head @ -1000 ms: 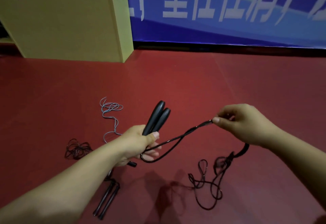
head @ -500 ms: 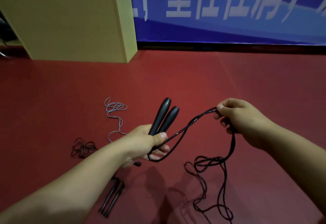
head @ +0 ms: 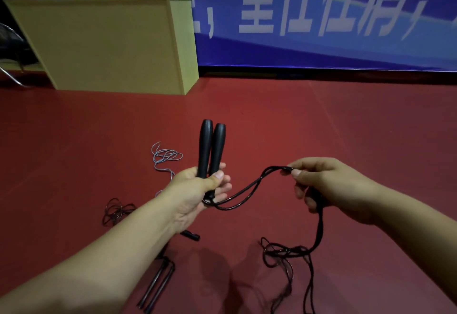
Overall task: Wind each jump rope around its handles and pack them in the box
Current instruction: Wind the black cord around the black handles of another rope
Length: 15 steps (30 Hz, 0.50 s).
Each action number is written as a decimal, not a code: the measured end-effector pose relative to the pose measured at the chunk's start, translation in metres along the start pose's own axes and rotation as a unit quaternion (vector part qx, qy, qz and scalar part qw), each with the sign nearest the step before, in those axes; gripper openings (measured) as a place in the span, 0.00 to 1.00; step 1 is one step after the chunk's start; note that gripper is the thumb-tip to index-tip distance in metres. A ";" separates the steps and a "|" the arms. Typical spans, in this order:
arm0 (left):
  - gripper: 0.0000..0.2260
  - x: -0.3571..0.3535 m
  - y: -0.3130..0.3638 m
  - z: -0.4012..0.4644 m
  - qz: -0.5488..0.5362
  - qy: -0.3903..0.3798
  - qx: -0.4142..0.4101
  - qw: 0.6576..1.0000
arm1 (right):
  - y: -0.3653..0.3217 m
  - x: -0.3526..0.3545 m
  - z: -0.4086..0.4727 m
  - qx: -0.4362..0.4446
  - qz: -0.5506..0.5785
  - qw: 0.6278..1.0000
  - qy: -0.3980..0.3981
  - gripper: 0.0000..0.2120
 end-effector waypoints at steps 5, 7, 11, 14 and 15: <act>0.08 0.004 0.005 0.002 -0.017 0.018 -0.029 0.999 | 0.002 -0.003 0.011 -0.006 -0.010 1.000 -0.001 0.07; 0.08 0.007 0.006 0.001 -0.024 0.019 -0.030 0.999 | 0.001 -0.002 0.014 0.019 -0.036 0.999 0.013 0.02; 0.08 0.013 0.005 0.000 -0.016 0.025 -0.026 0.999 | -0.010 -0.002 0.016 0.105 -0.160 0.980 0.052 0.05; 0.08 0.017 0.006 -0.001 0.018 0.041 -0.036 0.998 | -0.014 -0.001 0.018 0.115 -0.171 0.974 0.098 0.10; 0.07 0.019 0.007 -0.002 0.043 0.046 -0.043 0.997 | -0.015 0.000 0.019 0.109 -0.155 0.975 0.113 0.10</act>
Point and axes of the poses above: each hand's wrist, its own z-axis towards the middle knuckle, its own x-axis out of the back of the hand, y = z × x, the point moved 7 cm from there along z, towards the middle knuckle, and after that the axes turned 1 degree about x, right-handed, at the moved point
